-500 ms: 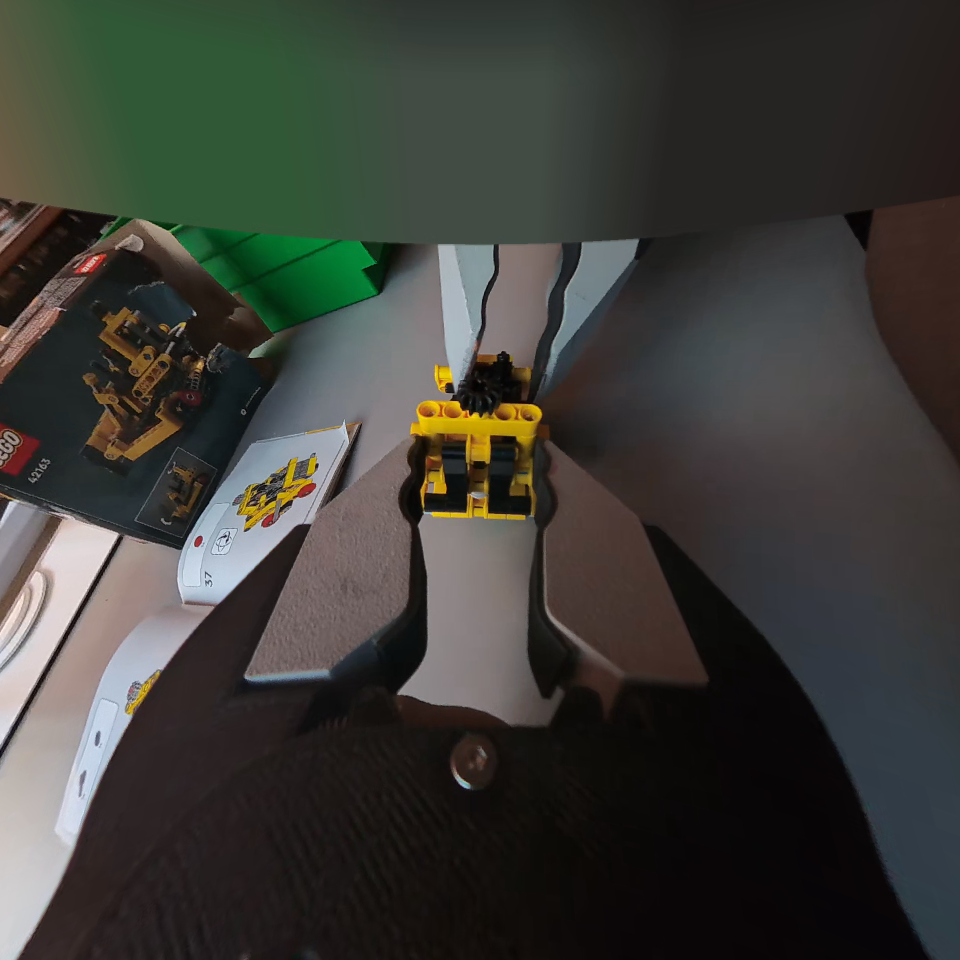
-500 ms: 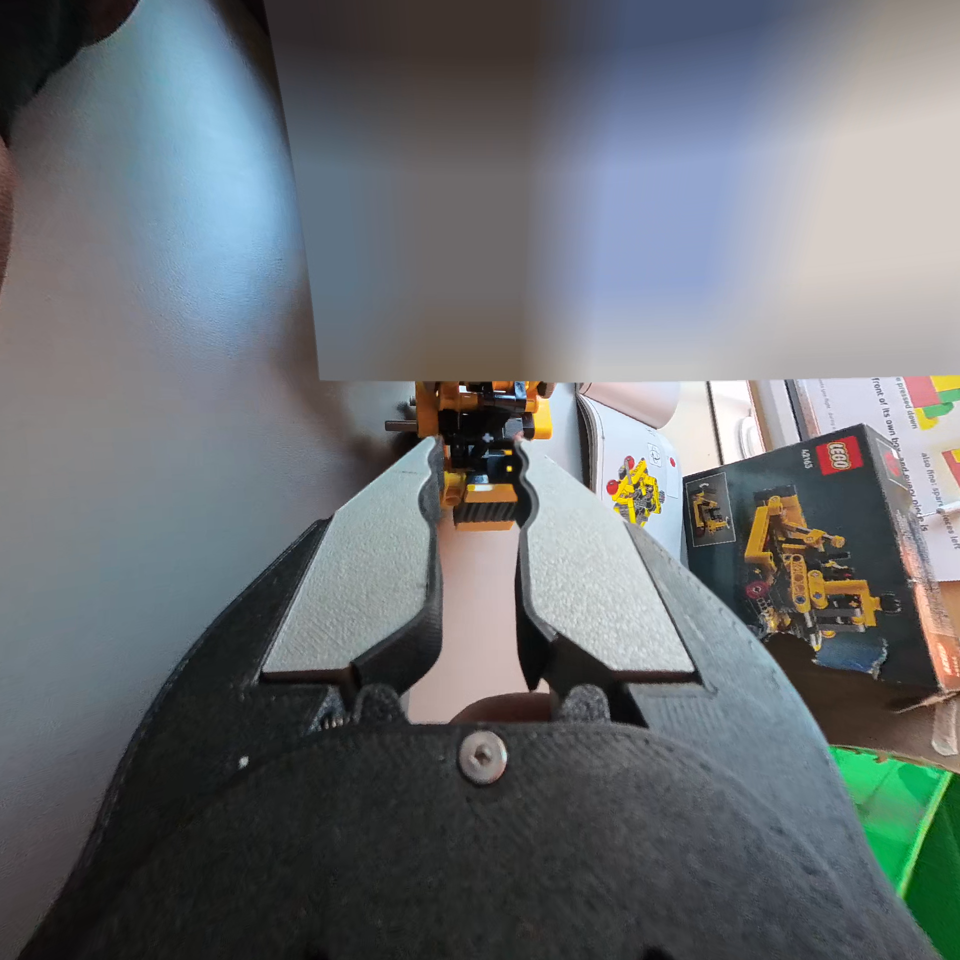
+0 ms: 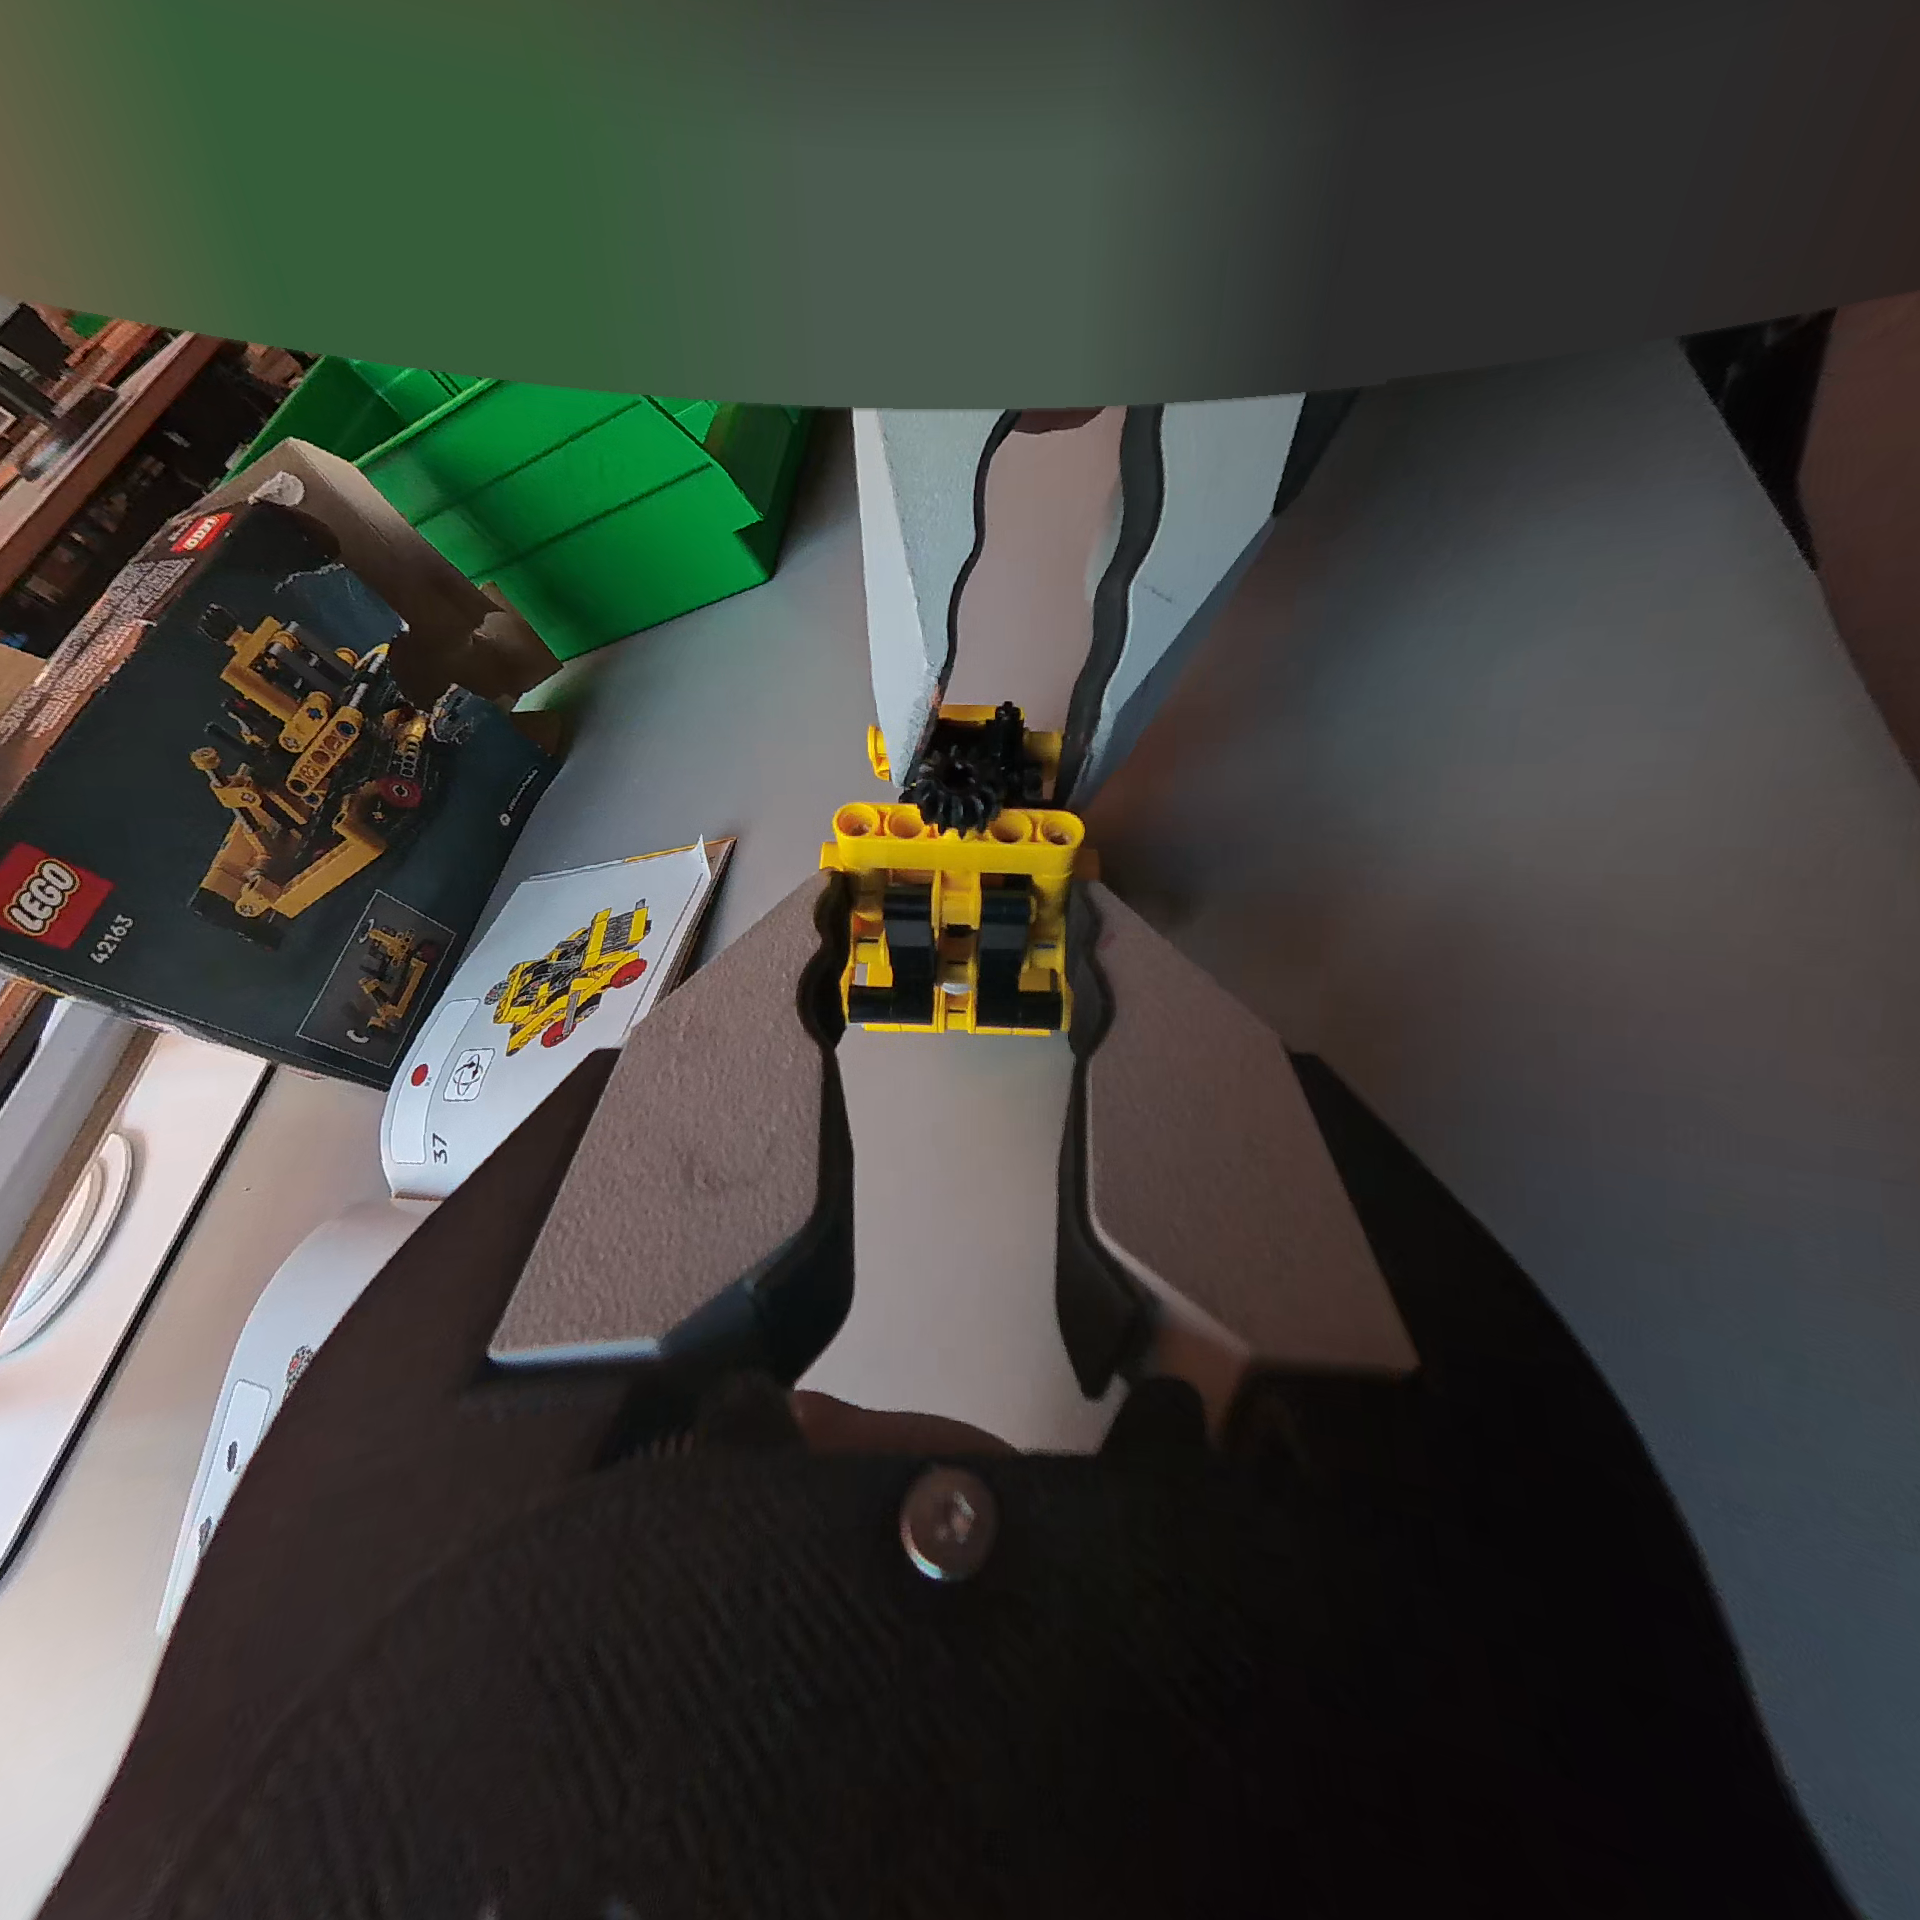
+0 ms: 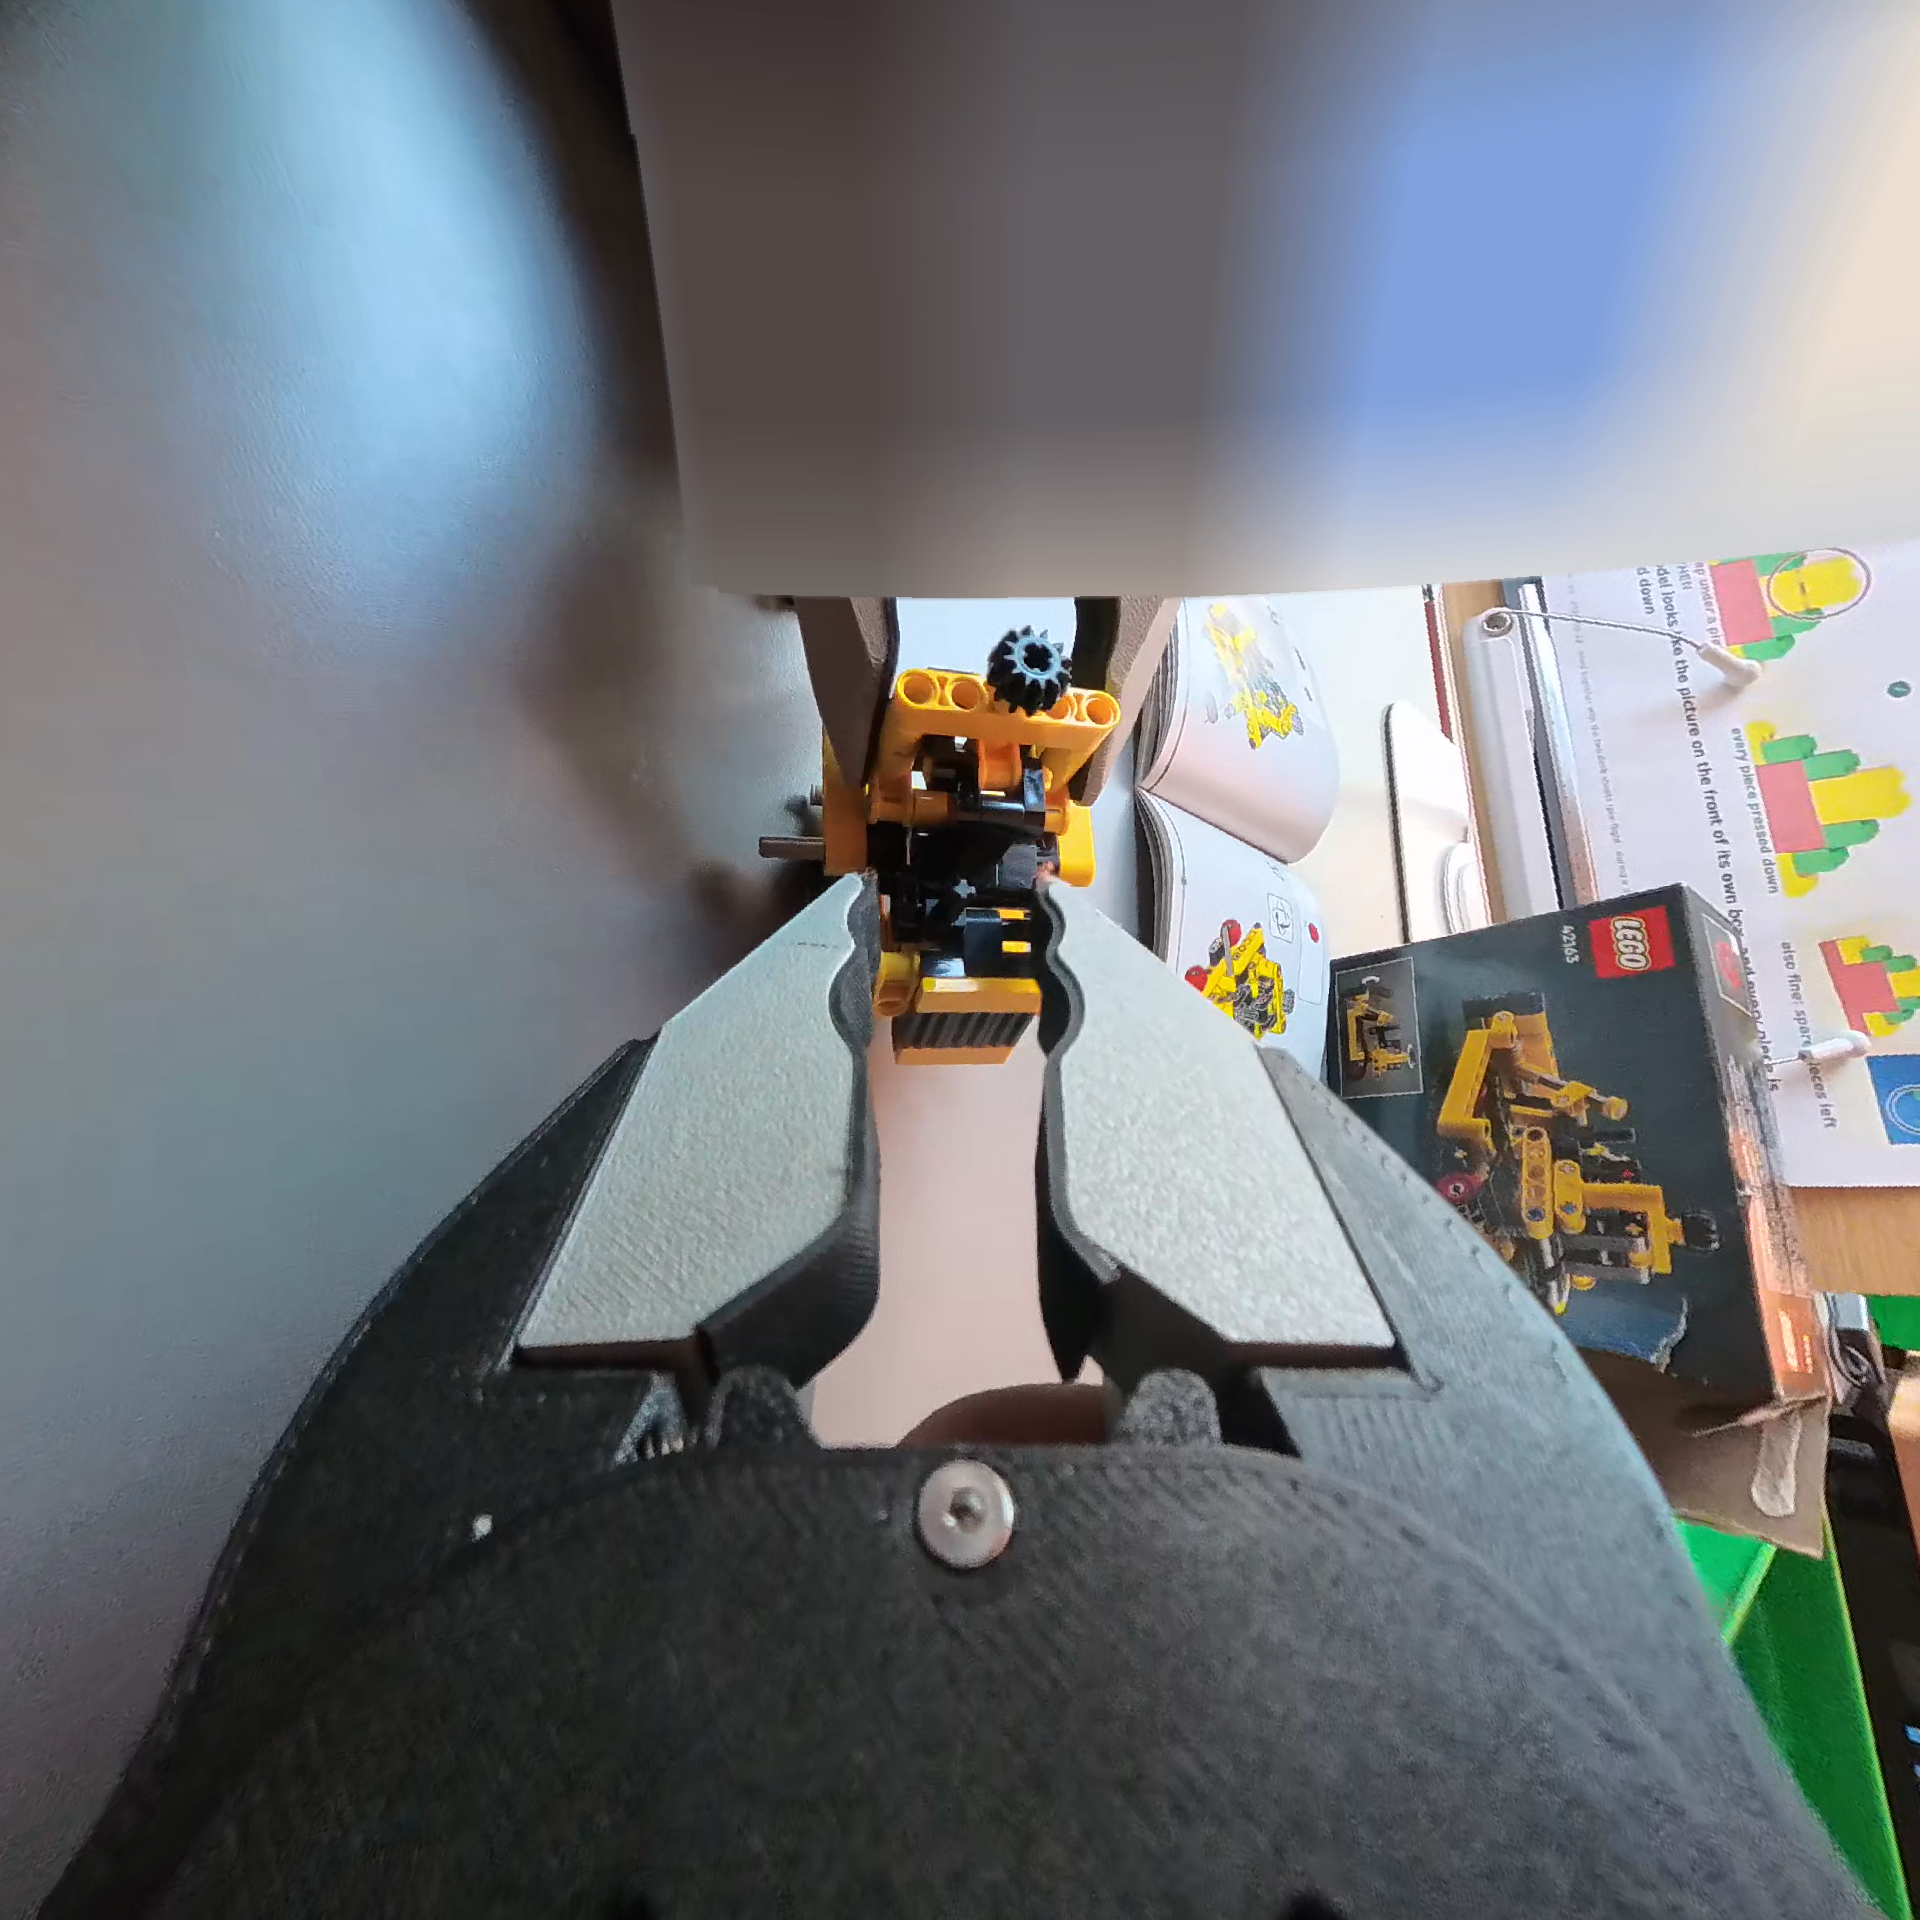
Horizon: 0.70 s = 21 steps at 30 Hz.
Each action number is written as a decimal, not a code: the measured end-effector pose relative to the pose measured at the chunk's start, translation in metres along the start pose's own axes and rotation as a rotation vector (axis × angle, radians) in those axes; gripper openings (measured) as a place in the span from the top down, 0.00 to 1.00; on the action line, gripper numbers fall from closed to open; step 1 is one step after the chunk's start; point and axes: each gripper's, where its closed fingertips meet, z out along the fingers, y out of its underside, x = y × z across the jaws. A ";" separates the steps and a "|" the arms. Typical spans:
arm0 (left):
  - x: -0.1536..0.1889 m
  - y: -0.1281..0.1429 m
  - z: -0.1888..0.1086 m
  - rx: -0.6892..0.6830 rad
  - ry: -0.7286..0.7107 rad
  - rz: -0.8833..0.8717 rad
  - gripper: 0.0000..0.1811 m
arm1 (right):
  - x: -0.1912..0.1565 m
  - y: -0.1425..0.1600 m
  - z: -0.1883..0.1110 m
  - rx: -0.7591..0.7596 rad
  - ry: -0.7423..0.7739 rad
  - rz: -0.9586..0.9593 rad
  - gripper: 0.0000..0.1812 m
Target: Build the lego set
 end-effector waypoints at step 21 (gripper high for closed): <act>-0.003 0.002 0.000 -0.052 -0.004 -0.031 0.78 | 0.002 0.003 0.004 -0.074 0.012 -0.097 0.85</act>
